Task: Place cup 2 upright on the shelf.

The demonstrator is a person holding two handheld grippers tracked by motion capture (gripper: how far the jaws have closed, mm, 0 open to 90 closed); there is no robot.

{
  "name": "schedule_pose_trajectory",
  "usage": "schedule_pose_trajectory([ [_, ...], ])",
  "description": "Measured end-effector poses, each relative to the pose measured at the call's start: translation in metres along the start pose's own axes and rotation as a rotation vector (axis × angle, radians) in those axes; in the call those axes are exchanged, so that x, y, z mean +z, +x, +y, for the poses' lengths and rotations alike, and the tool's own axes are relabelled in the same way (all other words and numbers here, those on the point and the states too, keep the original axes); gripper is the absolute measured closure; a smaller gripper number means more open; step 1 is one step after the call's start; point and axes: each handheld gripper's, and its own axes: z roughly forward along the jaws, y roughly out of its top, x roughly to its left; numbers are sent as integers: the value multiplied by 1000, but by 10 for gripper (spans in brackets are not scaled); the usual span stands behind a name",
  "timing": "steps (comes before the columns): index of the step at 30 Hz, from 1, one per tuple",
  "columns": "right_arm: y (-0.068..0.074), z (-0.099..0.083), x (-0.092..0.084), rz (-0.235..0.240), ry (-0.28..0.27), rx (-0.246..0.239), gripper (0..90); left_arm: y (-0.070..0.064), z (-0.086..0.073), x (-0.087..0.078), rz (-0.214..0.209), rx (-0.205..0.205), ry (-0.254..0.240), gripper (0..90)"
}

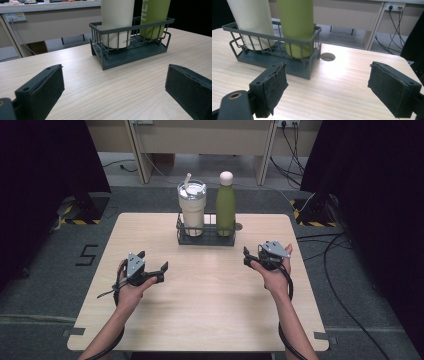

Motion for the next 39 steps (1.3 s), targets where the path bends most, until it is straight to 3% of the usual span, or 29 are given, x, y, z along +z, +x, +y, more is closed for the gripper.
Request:
schedule_pose_trajectory([
  [16,-19,-37,-34,-43,25,18,152,2,-1,0,8,-6,-3,13],
  [25,-22,-62,-48,-61,31,20,153,4,-2,0,17,-3,-5,11],
  [39,-25,-70,-52,-68,33,20,155,3,-3,2,10,-3,-4,8],
])
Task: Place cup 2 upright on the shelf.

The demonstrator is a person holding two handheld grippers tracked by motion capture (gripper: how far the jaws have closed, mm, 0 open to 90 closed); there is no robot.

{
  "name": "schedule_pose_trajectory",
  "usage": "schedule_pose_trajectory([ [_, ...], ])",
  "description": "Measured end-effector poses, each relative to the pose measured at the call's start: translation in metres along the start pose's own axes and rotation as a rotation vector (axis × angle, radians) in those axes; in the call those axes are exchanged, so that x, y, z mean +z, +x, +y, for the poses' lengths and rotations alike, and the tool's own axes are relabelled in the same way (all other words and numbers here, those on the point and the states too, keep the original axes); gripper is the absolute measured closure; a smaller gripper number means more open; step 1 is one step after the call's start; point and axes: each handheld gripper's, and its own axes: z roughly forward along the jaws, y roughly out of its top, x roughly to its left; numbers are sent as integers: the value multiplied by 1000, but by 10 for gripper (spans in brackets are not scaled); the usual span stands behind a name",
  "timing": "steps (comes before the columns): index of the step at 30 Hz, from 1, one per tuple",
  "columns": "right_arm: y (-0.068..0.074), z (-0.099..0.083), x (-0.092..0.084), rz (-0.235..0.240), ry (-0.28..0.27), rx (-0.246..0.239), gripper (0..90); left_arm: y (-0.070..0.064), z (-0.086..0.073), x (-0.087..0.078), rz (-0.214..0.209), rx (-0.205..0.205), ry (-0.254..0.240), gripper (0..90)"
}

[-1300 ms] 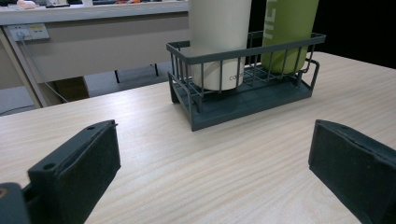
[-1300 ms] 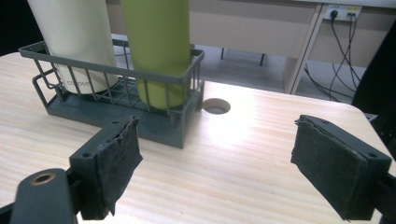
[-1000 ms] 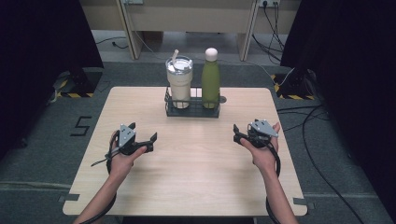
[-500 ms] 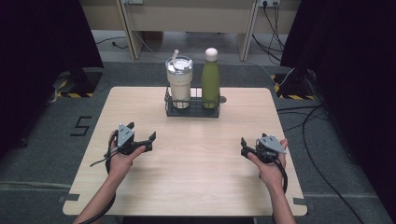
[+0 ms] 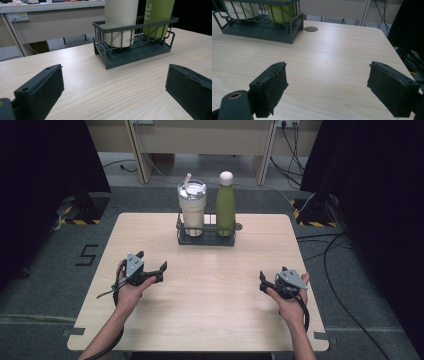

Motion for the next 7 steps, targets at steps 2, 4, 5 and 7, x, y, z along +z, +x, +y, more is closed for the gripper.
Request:
schedule_pose_trajectory([
  [2,0,0,-1,0,-4,0,155,0,0,0,-1,0,-1,8],
  [4,-1,1,-2,0,-7,2,155,0,1,0,0,0,-2,8],
  [5,-1,1,-2,0,-10,2,155,0,1,0,0,1,-3,8],
  [7,0,1,-2,2,-10,3,155,1,2,0,1,1,-3,8],
])
